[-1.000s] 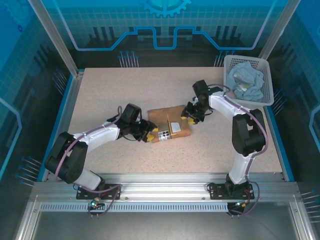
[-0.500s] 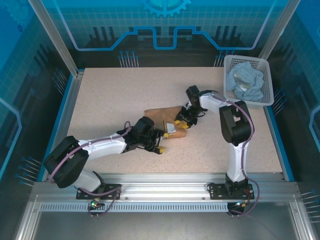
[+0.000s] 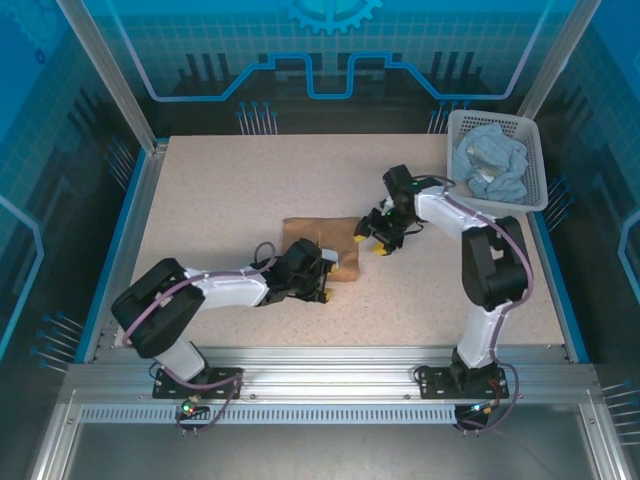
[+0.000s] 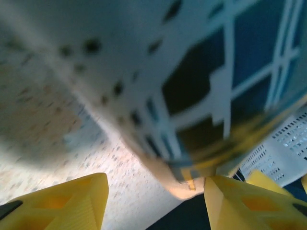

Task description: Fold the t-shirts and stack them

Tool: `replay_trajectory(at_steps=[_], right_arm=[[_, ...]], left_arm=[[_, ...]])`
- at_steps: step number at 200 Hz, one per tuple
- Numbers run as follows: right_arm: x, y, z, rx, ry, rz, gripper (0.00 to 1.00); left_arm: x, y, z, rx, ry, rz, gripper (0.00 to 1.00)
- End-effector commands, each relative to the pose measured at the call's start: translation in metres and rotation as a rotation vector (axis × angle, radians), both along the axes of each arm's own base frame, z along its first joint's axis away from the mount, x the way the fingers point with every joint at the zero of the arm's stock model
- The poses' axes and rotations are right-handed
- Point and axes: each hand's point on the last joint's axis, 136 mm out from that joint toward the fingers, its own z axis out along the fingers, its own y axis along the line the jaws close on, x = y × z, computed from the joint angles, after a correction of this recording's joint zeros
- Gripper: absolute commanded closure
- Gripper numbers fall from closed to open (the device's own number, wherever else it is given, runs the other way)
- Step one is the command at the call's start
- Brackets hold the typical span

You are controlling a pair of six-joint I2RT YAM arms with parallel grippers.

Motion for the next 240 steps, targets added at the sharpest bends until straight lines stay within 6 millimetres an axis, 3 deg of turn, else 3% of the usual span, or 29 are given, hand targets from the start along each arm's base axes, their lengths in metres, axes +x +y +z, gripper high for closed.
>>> replay_trajectory(at_steps=[1, 17, 43, 73, 95, 116, 152, 189, 205, 223, 240], right_arm=[[-0.016, -0.009, 0.015, 0.008, -0.002, 0.017, 0.47], [-0.023, -0.013, 0.022, 0.019, -0.009, 0.016, 0.48], [-0.035, -0.019, 0.031, 0.029, -0.022, 0.008, 0.49], [-0.047, -0.03, 0.043, 0.024, -0.048, -0.005, 0.5], [-0.054, -0.036, 0.051, 0.023, -0.069, -0.016, 0.5], [-0.059, -0.04, 0.061, 0.027, -0.093, -0.025, 0.51], [-0.064, -0.041, 0.075, 0.04, -0.14, -0.037, 0.51], [-0.065, -0.042, 0.078, 0.041, -0.149, -0.049, 0.51], [-0.061, -0.041, 0.078, 0.047, -0.152, -0.055, 0.51], [-0.056, -0.039, 0.078, 0.05, -0.147, -0.059, 0.51], [-0.05, -0.037, 0.079, 0.049, -0.146, -0.056, 0.51]], left_arm=[[0.026, -0.014, 0.007, -0.073, -0.016, 0.134, 0.49], [0.035, -0.014, -0.001, -0.062, -0.035, 0.164, 0.59], [0.046, -0.006, -0.016, -0.049, -0.054, 0.224, 0.86], [0.072, 0.026, -0.015, 0.003, -0.1, 0.266, 0.97], [0.096, 0.066, -0.014, 0.038, -0.118, 0.287, 1.0], [0.115, 0.116, -0.011, 0.076, -0.129, 0.308, 1.0], [0.164, 0.215, -0.002, 0.13, -0.201, 0.231, 1.0], [0.201, 0.293, 0.002, 0.15, -0.201, 0.1, 1.0], [0.22, 0.32, 0.006, 0.161, -0.24, 0.063, 1.0], [0.246, 0.332, 0.011, 0.125, -0.297, -0.034, 1.0], [0.248, 0.345, 0.004, 0.168, -0.243, -0.133, 1.0]])
